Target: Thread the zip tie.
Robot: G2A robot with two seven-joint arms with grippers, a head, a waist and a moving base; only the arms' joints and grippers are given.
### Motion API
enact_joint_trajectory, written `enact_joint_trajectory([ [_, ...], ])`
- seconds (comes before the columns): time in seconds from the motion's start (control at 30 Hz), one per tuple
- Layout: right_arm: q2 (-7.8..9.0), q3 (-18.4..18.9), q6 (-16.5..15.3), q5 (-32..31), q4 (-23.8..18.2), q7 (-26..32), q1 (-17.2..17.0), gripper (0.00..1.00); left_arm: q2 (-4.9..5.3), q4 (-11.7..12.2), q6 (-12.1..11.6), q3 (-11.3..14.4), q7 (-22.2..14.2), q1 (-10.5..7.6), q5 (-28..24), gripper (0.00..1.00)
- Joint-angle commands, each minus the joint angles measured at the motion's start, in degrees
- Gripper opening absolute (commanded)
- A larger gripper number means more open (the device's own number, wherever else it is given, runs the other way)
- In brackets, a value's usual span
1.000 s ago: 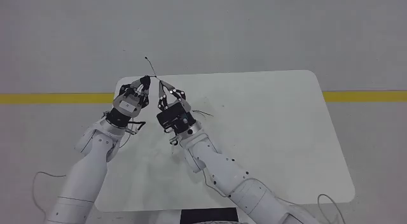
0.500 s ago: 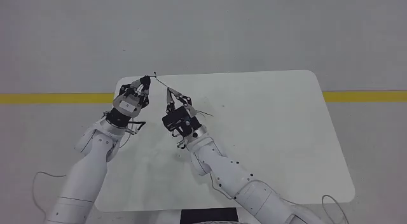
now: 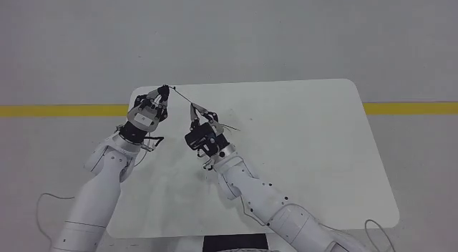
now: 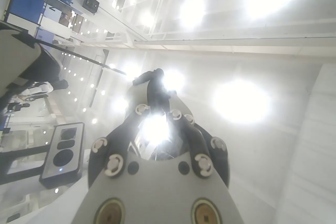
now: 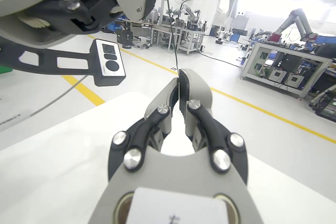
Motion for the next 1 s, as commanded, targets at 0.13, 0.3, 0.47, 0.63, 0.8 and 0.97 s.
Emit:
enact_joint_trajectory([
  [0.13, 0.57, 0.1, 0.0, 0.0, -0.5, 0.2, -0.2, 0.0, 0.0, 0.0, 0.0, 0.0, 0.0, 0.0, 0.0, 0.0],
  [0.3, 1.05, 1.6, 0.0, 0.0, -1.8, 0.8, -1.3, 0.9, 0.0, 0.0, 0.0, 0.0, 0.0, 0.0, 0.0, 0.0],
  [0.47, 1.83, 5.8, 0.0, 0.0, -5.2, 0.3, -3.6, 1.0, 0.0, 0.0, 0.0, 0.0, 0.0, 0.0, 0.0, 0.0],
  [0.63, 2.07, 9.5, 0.0, 0.5, -10.8, -1.9, -6.5, 1.0, 0.0, 0.0, 0.0, 0.0, 0.0, 0.0, 0.0, 0.0],
  [0.8, 2.07, 9.5, 0.0, 0.5, -10.8, -1.9, -6.5, 1.0, 0.0, 0.0, 0.0, 0.0, 0.0, 0.0, 0.0, 0.0],
  [0.97, 2.07, 9.5, 0.0, 0.5, -10.8, -1.9, -6.5, 1.0, 0.0, 0.0, 0.0, 0.0, 0.0, 0.0, 0.0, 0.0],
])
